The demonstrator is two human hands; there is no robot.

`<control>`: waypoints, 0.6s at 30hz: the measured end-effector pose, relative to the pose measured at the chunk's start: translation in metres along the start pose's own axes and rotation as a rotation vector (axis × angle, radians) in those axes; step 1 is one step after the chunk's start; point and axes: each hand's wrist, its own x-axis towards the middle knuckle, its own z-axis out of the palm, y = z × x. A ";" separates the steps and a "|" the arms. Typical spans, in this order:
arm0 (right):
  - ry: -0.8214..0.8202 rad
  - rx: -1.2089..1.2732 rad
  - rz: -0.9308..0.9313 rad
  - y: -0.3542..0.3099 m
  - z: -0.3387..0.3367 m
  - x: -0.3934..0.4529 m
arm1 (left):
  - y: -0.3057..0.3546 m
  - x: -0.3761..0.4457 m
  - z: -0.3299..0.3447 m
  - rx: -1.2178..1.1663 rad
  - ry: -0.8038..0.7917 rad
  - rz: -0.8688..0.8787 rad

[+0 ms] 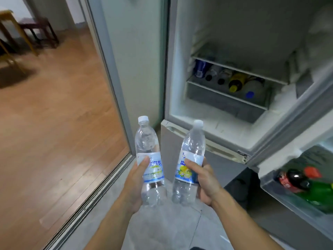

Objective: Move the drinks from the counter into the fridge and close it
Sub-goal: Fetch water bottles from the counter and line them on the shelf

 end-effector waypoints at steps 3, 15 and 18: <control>0.100 0.002 -0.067 -0.018 0.000 0.016 | 0.022 0.029 0.010 -0.038 -0.091 -0.016; 0.308 0.015 -0.470 -0.144 -0.031 0.110 | 0.113 0.160 0.120 0.240 -0.243 0.234; 0.333 0.042 -0.558 -0.187 -0.034 0.140 | 0.137 0.193 0.155 0.262 -0.252 0.318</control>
